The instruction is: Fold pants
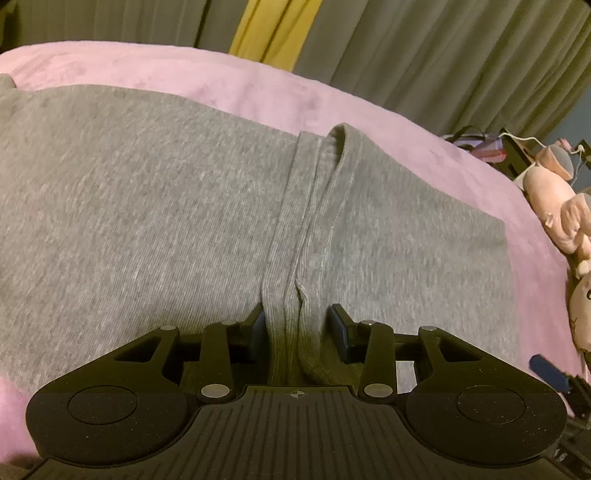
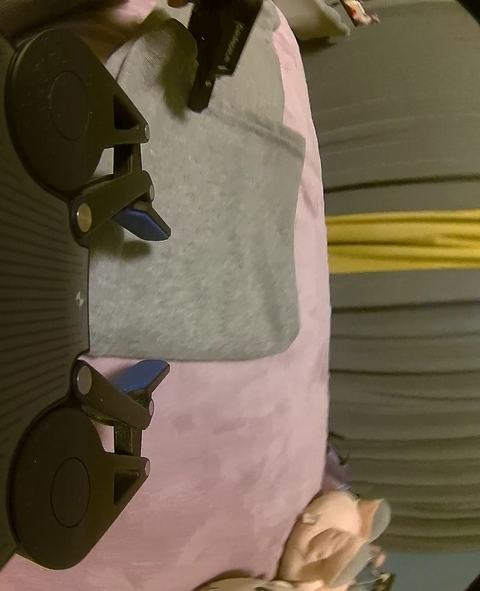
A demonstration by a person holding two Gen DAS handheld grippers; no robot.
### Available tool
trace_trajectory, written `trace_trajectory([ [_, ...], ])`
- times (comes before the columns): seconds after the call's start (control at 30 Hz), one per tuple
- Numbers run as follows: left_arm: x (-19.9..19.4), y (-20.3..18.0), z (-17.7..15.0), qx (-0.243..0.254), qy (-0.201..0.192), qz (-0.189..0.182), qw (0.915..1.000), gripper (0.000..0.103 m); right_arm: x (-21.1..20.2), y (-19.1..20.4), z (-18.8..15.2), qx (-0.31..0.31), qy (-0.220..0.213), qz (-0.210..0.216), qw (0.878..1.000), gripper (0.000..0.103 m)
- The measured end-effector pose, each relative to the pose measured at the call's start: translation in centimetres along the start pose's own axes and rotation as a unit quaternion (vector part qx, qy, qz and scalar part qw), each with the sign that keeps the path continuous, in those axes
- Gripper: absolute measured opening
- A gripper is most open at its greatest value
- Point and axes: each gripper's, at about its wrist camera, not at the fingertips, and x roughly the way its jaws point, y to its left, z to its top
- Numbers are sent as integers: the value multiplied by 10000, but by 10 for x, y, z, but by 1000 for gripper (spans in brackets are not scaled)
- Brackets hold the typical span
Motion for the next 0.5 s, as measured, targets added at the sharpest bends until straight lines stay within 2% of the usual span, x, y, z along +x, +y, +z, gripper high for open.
trace_trajectory([
  [0.13, -5, 5, 1, -136, -191, -161, 9996, 42, 13, 6, -1, -179, 408, -12, 9990, 73],
  [0.3, -11, 5, 12, 31, -850, -118, 9963, 42, 17, 0, -1, 62, 503, 27, 9987, 79],
  [0.33, -9, 5, 16, 32, -941, -134, 9955, 45, 17, -1, -2, 109, 516, 40, 9986, 80],
  [0.37, -6, 5, 20, -3, -983, -160, 9950, 49, 17, -2, -2, 141, 532, 56, 9985, 81],
  [0.5, 17, 6, 32, -65, -787, -128, 9968, 53, 18, -3, -6, 192, 543, 21, 9983, 87],
])
